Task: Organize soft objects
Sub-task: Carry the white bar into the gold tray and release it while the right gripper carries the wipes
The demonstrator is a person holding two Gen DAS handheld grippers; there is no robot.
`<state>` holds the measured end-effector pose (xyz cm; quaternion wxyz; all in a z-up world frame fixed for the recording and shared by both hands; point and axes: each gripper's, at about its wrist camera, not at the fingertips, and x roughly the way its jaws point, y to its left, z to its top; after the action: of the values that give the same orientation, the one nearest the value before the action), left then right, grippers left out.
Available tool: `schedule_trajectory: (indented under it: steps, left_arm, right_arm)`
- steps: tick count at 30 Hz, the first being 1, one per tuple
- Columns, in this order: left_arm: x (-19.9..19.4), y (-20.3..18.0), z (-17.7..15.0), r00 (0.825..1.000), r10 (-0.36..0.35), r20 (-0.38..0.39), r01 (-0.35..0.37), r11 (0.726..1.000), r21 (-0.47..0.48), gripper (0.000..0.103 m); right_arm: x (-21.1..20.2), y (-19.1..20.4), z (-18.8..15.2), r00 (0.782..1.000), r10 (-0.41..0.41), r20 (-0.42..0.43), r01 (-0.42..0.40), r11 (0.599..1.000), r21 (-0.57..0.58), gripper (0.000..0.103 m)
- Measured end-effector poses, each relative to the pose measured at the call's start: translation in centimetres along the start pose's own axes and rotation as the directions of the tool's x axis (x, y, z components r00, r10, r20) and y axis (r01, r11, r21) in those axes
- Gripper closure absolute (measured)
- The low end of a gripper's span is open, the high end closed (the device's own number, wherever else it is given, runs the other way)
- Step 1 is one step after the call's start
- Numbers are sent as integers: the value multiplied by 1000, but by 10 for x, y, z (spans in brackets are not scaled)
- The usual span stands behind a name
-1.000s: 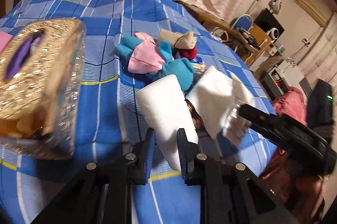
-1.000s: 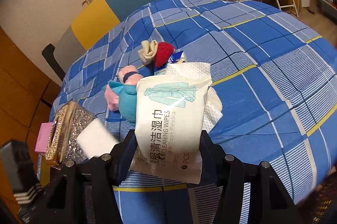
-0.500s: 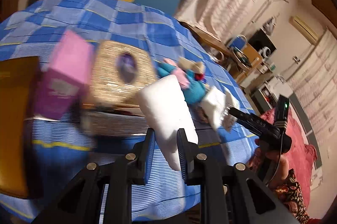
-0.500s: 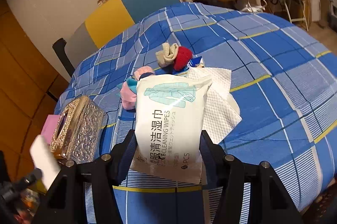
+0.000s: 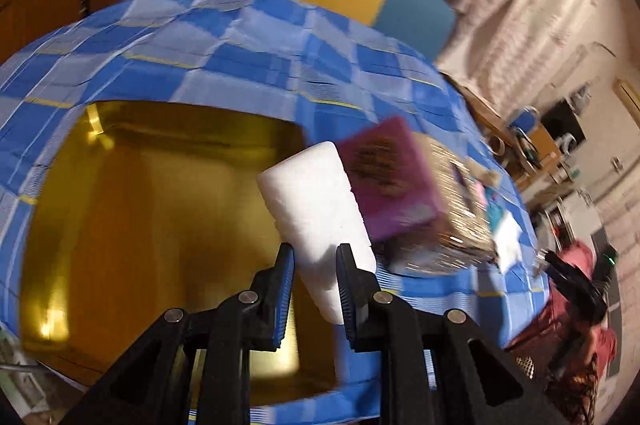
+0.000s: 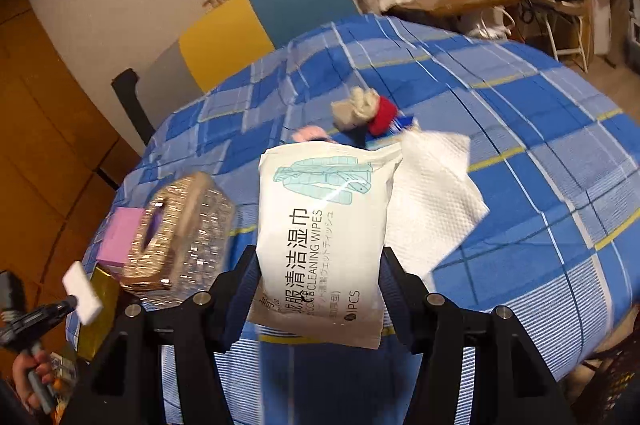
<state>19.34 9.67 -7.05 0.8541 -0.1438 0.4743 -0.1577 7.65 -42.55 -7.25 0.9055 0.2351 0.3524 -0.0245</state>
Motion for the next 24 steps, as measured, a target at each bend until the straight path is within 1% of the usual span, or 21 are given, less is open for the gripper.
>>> schedule_trajectory:
  steps: [2,3,4,6,8,9,11,13,15,16,18,19,20,21,22,23,24]
  left_arm:
    - [4,31,10,999,21,-25,-23,999,-45,83]
    - [6,40,14,999,26,-33,-28,998,-58,83]
    - [12,55,20,998,28,-63,-32,997,-67,82]
    - [20,75,28,994,67,-91,-74,994,-79,83]
    - [31,97,37,986,90,-142,-102,992,-75,83]
    - [33,105,40,983,105,-148,-118,990,-79,83]
    - [43,121,48,975,120,-187,-136,988,-74,82]
    - [47,135,54,969,153,-192,-169,983,-73,82]
    - [53,143,62,966,140,-217,-156,986,-61,82]
    - [54,146,66,965,148,-217,-163,985,-56,80]
    - [60,149,75,954,195,-228,-203,979,-14,79]
    - [63,150,80,940,254,-227,-254,967,29,75]
    - [65,150,84,926,305,-222,-300,952,57,72]
    - [66,152,88,904,371,-212,-360,928,93,71]
    - [66,154,92,888,413,-202,-398,911,110,71]
    - [64,158,95,883,430,-190,-418,903,103,72]
    - [60,160,96,894,409,-181,-401,912,79,70]
  right_arm:
    - [-7,16,2,1000,22,13,-22,1000,-13,43]
    - [-10,25,3,999,35,17,-35,999,-21,43]
    - [-14,34,4,998,51,22,-51,998,-29,43]
    - [-21,55,5,996,84,30,-82,995,-54,43]
    - [-29,79,6,993,113,37,-110,990,-91,43]
    - [-32,89,7,991,127,39,-122,987,-105,43]
    - [-37,112,7,985,168,37,-162,978,-128,43]
    - [-39,134,7,979,203,31,-197,970,-145,43]
    - [-39,154,5,971,237,24,-230,958,-172,43]
    - [-38,165,3,969,248,14,-241,952,-190,43]
    - [-36,186,-3,962,274,-12,-269,937,-224,43]
    - [-34,197,-6,957,287,-32,-286,928,-239,43]
    - [-31,209,-10,952,301,-53,-304,918,-254,43]
    - [-28,217,-15,948,310,-67,-316,911,-264,43]
    - [-25,227,-20,943,322,-89,-333,901,-278,44]
    - [-20,238,-25,938,329,-110,-347,892,-290,43]
    - [-16,245,-29,934,334,-127,-358,885,-299,44]
